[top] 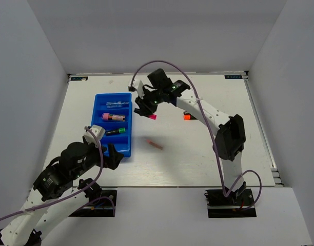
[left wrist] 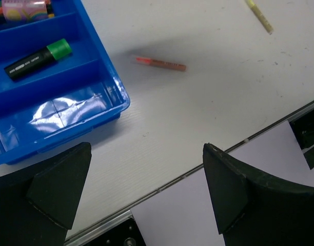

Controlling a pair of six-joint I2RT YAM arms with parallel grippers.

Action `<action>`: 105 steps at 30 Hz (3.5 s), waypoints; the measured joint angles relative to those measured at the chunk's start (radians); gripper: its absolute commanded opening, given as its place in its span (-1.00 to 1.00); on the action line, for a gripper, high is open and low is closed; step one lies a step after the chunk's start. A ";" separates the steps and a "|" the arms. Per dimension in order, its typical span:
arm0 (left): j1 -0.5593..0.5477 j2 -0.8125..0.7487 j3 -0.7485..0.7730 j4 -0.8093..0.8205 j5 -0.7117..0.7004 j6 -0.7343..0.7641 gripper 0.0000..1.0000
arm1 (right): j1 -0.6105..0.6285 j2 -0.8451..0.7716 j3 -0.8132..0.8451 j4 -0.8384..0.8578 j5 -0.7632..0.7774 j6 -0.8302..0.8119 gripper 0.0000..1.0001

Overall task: Sort the stationery into containers
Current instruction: Pick up the pen from the center of the board, then place the pen in the storage box, then pick up the pen from the center of the board.

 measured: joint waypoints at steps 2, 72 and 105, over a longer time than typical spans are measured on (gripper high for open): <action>0.000 -0.011 0.000 0.020 0.007 0.004 1.00 | 0.007 0.059 0.139 -0.026 -0.069 0.003 -1.00; 0.000 0.491 -0.060 0.338 0.389 0.175 0.98 | -0.449 -0.291 -0.607 -0.065 -0.006 -0.668 0.10; 0.000 0.420 -0.141 0.386 0.454 0.190 0.98 | -0.653 0.052 -0.380 -0.011 -0.206 -1.004 0.13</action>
